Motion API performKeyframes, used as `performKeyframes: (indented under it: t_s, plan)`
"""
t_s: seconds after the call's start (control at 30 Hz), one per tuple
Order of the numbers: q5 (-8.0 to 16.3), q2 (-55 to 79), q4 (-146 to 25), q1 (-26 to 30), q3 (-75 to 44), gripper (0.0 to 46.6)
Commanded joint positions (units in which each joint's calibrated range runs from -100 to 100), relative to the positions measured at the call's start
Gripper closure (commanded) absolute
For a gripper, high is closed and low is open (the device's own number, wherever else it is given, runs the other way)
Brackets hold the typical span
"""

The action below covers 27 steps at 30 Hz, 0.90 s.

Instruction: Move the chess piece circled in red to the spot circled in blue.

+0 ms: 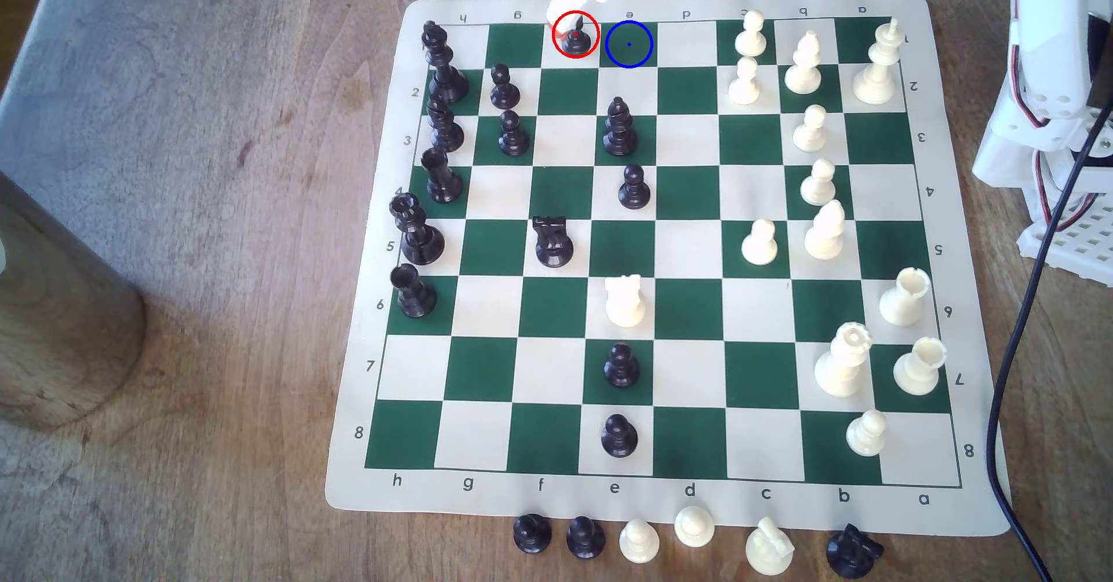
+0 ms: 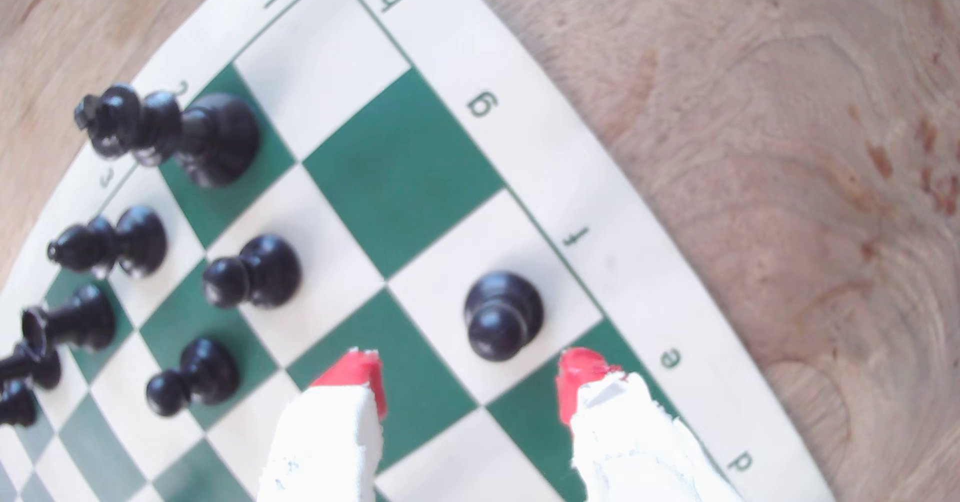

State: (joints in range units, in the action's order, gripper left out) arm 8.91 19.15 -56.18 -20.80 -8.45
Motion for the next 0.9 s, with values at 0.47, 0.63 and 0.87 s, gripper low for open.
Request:
performKeyframes:
  t_s: [0.47,0.63,0.87]
  plan:
    - [0.0,4.7,1.4,0.6,-9.2,29.3]
    - [0.0,5.4,2.5,0.5,-9.2,30.0]
    - [0.0,5.4,3.1,0.3,-9.6,30.5]
